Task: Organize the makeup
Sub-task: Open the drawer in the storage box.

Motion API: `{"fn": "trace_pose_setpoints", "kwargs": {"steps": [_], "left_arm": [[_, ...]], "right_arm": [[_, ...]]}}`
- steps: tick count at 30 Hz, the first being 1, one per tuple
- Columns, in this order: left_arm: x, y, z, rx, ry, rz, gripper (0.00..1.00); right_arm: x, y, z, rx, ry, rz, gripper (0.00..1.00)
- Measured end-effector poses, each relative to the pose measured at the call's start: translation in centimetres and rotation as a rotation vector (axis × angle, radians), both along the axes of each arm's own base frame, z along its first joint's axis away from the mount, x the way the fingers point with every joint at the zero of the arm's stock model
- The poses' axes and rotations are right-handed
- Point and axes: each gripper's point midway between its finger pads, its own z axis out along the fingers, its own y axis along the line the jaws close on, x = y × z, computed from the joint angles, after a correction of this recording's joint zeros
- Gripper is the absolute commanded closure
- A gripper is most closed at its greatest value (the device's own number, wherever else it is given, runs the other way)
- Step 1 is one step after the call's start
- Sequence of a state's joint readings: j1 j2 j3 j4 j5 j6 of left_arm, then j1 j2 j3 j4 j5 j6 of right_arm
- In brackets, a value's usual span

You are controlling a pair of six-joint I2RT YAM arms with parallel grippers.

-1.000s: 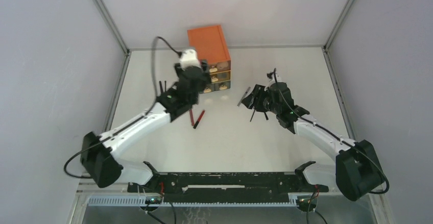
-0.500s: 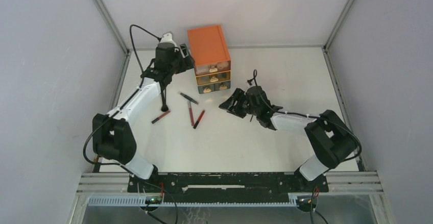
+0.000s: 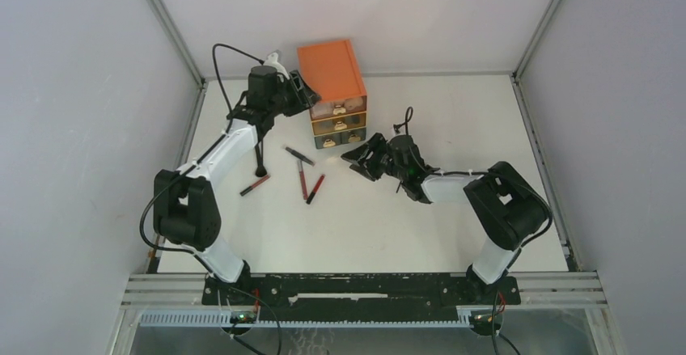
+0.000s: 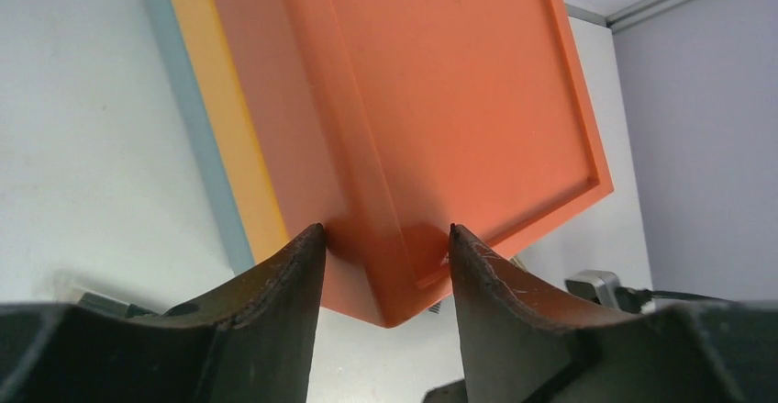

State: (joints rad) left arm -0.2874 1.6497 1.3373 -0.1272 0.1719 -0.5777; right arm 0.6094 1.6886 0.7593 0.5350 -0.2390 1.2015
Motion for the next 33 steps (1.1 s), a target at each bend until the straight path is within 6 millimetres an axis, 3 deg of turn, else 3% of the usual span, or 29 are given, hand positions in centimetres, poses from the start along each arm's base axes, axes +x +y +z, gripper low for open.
{"fn": "trace_pose_setpoints", "kwargs": {"steps": [10, 14, 23, 33], "left_arm": [[-1.2, -2.6, 0.2, -0.074, 0.03, -0.078, 0.43], [-1.6, -3.3, 0.3, -0.083, 0.033, -0.099, 0.41], [-3.4, -3.4, 2.2, -0.082, 0.021, -0.118, 0.39], [-4.3, -1.5, 5.0, -0.07, -0.028, -0.079, 0.37]], "right_arm": [[2.3, 0.0, -3.6, 0.057, 0.083, -0.135, 0.39], [3.1, -0.4, -4.2, 0.057, 0.078, -0.186, 0.37], [5.2, -0.9, -5.8, 0.036, 0.062, -0.288, 0.37], [7.7, 0.6, -5.7, 0.043, 0.023, -0.336, 0.38]]}}
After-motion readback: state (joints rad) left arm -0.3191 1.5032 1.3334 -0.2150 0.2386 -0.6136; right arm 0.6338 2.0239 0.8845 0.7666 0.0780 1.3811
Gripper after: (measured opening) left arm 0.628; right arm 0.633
